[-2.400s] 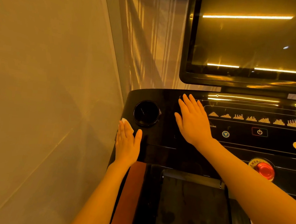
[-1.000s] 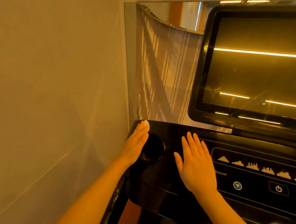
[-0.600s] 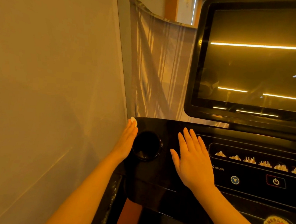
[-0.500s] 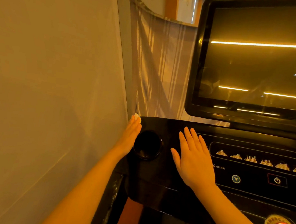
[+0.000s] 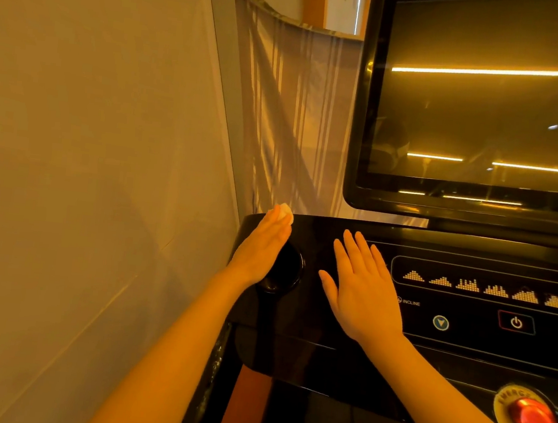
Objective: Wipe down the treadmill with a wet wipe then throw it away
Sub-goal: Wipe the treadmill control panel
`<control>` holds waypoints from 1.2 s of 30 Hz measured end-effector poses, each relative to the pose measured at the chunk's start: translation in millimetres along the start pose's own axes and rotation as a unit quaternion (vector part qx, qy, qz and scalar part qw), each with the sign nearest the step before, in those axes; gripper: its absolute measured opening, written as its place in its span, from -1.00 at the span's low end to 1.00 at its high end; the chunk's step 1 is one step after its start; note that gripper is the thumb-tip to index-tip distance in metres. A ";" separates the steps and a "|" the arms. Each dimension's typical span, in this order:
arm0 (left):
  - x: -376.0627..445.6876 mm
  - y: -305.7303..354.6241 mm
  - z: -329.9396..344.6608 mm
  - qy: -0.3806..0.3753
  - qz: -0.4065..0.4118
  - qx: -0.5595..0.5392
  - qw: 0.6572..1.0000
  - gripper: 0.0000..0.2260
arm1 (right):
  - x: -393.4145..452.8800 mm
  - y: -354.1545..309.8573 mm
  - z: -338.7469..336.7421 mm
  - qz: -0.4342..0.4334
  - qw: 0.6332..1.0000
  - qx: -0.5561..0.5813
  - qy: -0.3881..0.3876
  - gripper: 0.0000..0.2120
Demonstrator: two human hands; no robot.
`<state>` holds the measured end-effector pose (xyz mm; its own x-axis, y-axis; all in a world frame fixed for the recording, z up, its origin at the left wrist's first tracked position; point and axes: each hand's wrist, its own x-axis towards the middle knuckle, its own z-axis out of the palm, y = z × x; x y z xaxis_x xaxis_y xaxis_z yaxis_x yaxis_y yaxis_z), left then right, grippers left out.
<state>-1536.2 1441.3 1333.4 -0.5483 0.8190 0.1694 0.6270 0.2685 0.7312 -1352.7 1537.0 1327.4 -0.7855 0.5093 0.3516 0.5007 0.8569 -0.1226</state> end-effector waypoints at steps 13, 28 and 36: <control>-8.2 -1.7 6.4 0.033 0.060 0.173 0.983 -0.46 | -4.1 3.6 -6.0 0.013 0.999 0.033 0.012 -0.43; -19.9 51.3 63.4 -0.025 0.167 0.291 0.942 -0.37 | -23.9 51.2 -19.5 0.066 0.996 0.017 0.053 -0.52; -30.0 69.7 95.7 -0.043 0.217 0.279 0.935 -0.34 | -34.4 64.5 -15.9 0.067 0.993 0.013 0.093 -0.58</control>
<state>-1423.1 1484.0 1316.0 -0.1446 0.9432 0.2990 0.9840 0.1054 0.1436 -1287.6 1573.4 1322.2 -0.6308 0.5971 0.4955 0.5842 0.7858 -0.2033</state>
